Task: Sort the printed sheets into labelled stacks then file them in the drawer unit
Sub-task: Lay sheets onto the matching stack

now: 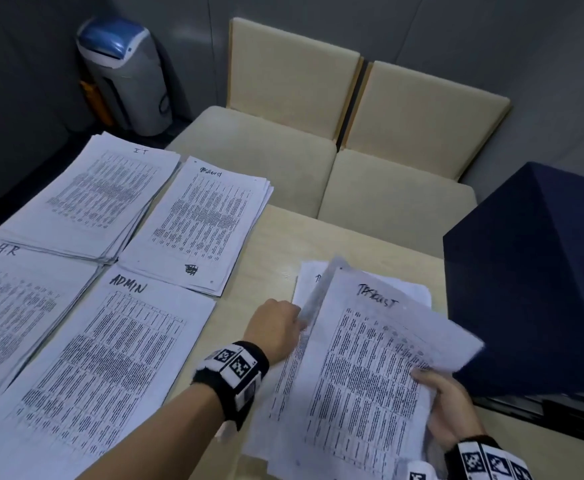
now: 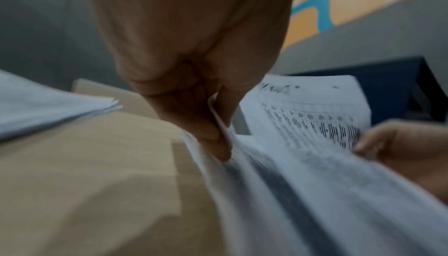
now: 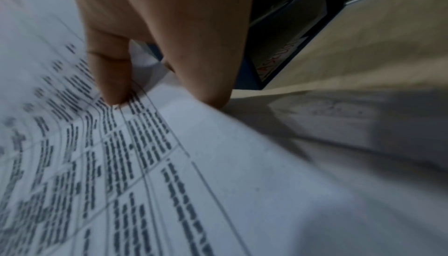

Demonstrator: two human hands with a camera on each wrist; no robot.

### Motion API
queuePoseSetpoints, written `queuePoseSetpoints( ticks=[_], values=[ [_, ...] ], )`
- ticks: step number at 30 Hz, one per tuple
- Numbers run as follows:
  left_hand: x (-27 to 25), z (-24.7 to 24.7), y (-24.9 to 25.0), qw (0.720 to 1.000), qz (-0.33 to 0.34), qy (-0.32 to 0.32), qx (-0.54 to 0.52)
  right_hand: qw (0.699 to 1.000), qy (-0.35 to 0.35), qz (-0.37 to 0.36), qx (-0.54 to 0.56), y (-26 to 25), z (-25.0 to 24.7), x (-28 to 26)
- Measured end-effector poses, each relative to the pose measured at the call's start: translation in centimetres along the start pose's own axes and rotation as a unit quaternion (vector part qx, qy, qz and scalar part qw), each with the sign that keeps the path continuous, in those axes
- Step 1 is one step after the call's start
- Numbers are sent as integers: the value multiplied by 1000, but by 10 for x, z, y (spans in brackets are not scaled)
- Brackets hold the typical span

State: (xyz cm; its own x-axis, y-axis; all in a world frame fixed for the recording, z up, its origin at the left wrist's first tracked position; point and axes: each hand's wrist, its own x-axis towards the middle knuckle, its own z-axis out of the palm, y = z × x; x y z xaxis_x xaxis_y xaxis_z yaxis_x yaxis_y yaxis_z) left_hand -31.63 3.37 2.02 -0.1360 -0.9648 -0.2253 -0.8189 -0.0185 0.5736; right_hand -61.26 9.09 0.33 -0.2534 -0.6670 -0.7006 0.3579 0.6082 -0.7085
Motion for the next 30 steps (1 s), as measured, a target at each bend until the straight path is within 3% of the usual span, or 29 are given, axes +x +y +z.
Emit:
queuePoseSetpoints(
  ticks=[4,10,12,14,16,19,24,30],
  values=[
    [-5,8,-6,976,13,14,-219,999,-38,11,28,-6,4,-4],
    [-9,11,-7,944,28,-77,-319,998,-11,-33,-51,-6,4,-6],
    [-8,15,-4,962,-5,-40,-271,998,-3,-48,-41,-3,1,-4],
    [-6,24,-3,983,-73,59,-156,998,6,-58,-36,-1,-6,0],
    [-5,32,-3,977,-135,118,-116,997,4,-55,-46,0,-11,0],
    [-2,46,-3,972,-176,109,-114,997,-1,-41,-64,6,-12,6],
    [0,57,-6,981,-144,110,-72,999,4,-3,-48,24,-12,15],
    [-1,31,-7,988,-66,70,123,999,-15,-17,27,9,-22,21]
  ],
)
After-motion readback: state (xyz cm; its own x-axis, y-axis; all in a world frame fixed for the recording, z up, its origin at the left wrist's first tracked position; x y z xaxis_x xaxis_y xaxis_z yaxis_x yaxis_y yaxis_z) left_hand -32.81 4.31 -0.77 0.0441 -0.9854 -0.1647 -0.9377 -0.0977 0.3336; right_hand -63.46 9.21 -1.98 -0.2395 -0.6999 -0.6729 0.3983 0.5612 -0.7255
